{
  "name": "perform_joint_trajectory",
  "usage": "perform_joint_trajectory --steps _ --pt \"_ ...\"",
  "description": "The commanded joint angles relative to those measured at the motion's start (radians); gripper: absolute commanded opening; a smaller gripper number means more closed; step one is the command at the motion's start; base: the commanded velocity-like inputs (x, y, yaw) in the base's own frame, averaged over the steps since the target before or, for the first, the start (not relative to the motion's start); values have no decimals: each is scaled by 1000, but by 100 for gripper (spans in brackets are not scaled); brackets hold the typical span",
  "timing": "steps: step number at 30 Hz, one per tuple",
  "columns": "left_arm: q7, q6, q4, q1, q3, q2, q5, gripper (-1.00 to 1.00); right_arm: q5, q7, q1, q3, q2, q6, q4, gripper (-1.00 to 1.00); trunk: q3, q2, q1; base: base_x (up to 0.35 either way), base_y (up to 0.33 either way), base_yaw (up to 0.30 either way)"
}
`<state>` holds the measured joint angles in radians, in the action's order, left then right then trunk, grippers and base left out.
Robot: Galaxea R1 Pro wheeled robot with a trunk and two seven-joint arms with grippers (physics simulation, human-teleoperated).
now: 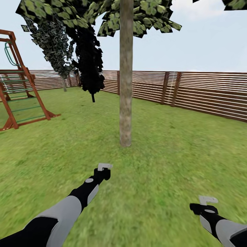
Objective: In the garden, pick up the pesticide atomizer on the floor and spray pesticide onto both trees until each tree trunk is fully covered.
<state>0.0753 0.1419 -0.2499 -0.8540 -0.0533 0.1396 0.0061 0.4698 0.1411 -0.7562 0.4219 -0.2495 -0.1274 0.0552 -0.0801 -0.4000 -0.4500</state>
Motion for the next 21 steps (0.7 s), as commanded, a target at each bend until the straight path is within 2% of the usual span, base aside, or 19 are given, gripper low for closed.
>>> perform_joint_trajectory --steps 1,7,21 --pt "0 0 0 0 0 0 0 -100 0 0 0 0 2 0 0 100 0 0 0 350 -110 0" --pt "0 -1 0 0 0 0 0 -100 0 1 0 0 18 0 0 100 0 0 0 350 -110 0" --pt "0 -2 1 0 2 0 -1 -100 0 2 6 0 30 0 0 100 0 0 0 350 -110 0"
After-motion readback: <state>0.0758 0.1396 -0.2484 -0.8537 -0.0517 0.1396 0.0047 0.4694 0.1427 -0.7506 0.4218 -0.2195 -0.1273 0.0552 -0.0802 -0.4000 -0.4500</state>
